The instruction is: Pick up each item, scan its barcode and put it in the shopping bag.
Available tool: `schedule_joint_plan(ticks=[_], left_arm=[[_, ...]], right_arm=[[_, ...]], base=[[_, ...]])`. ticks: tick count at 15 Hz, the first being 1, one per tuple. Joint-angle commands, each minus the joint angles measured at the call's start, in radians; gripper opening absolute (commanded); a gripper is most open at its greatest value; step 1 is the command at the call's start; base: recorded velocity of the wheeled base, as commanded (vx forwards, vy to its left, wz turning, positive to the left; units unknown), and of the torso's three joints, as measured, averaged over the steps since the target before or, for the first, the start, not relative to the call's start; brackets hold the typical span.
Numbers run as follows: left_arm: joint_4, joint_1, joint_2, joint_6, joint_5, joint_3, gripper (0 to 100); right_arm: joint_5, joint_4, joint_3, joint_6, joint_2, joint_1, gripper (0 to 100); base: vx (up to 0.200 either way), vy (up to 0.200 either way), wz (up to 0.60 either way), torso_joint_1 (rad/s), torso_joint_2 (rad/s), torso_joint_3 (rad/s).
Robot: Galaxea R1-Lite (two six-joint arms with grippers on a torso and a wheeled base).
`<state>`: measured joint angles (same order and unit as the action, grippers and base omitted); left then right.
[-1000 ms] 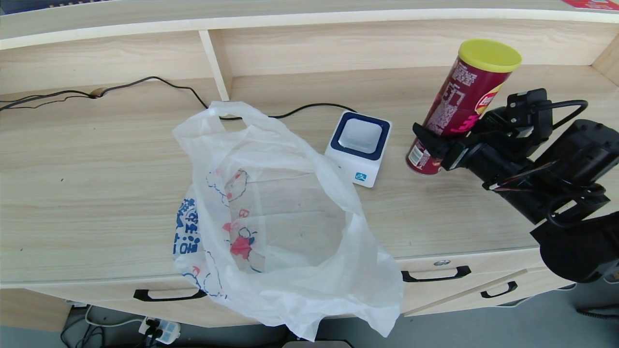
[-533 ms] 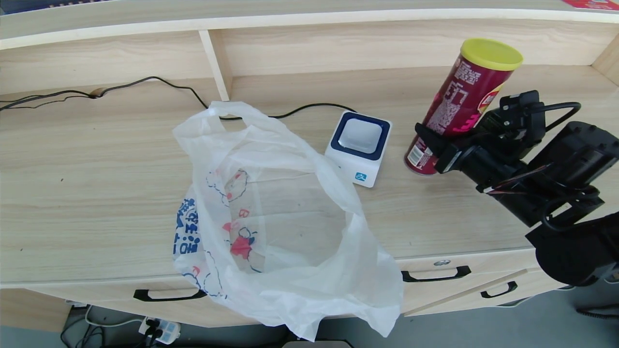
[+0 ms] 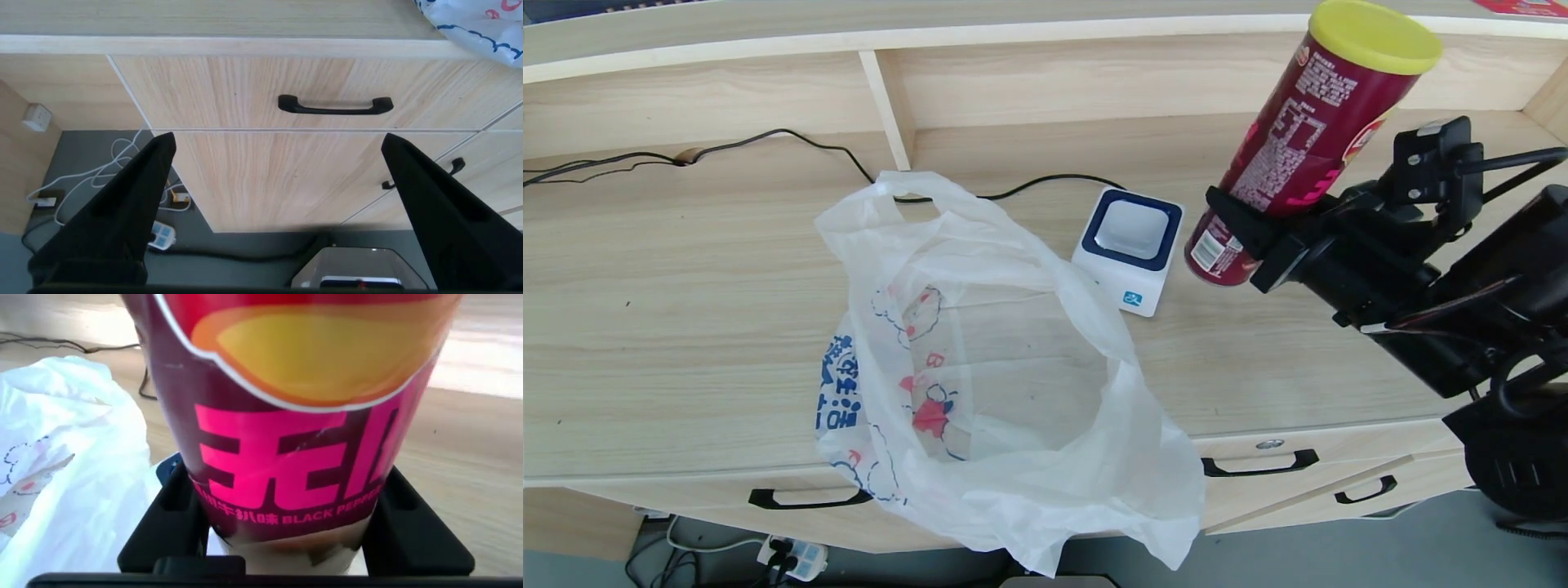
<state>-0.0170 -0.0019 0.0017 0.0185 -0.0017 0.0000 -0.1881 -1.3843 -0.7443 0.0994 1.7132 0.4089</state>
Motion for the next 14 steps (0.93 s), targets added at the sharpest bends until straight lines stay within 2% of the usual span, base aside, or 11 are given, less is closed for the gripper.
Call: schedule_joint_plan(ticks=[1, 2, 4, 5, 6, 9, 14], left_arm=[[0.0, 0.0, 0.0, 0.0, 0.0, 0.0, 100], [0.0, 0.0, 0.0, 0.0, 0.0, 0.0, 100], [0.0, 0.0, 0.0, 0.0, 0.0, 0.0, 100], [0.0, 0.0, 0.0, 0.0, 0.0, 0.0, 100], [0.0, 0.0, 0.0, 0.0, 0.0, 0.0, 100], [0.0, 0.0, 0.0, 0.0, 0.0, 0.0, 100], [0.0, 0.0, 0.0, 0.0, 0.0, 0.0, 100]], right_arm=[[-0.007, -0.001, -0.029, 0.034, -0.049, 0.007, 0], [-0.008, -0.001, -0.041, 0.039, -0.05, 0.01, 0], [-0.024, 0.005, -0.069, -0.001, -0.058, 0.1, 0], [-0.051, 0.004, -0.05, -0.124, -0.06, 0.241, 0], [-0.051, 0.002, -0.044, -0.19, -0.061, 0.311, 0], [-0.057, 0.002, -0.018, -0.328, -0.093, 0.415, 0], [-0.057, 0.002, 0.032, -0.547, -0.191, 0.65, 0]], base=[[0.0, 0.0, 0.0, 0.0, 0.0, 0.0], [0.0, 0.0, 0.0, 0.0, 0.0, 0.0], [0.0, 0.0, 0.0, 0.0, 0.0, 0.0], [0.0, 0.0, 0.0, 0.0, 0.0, 0.0], [0.0, 0.0, 0.0, 0.0, 0.0, 0.0], [0.0, 0.0, 0.0, 0.0, 0.0, 0.0], [0.0, 0.0, 0.0, 0.0, 0.0, 0.0]])
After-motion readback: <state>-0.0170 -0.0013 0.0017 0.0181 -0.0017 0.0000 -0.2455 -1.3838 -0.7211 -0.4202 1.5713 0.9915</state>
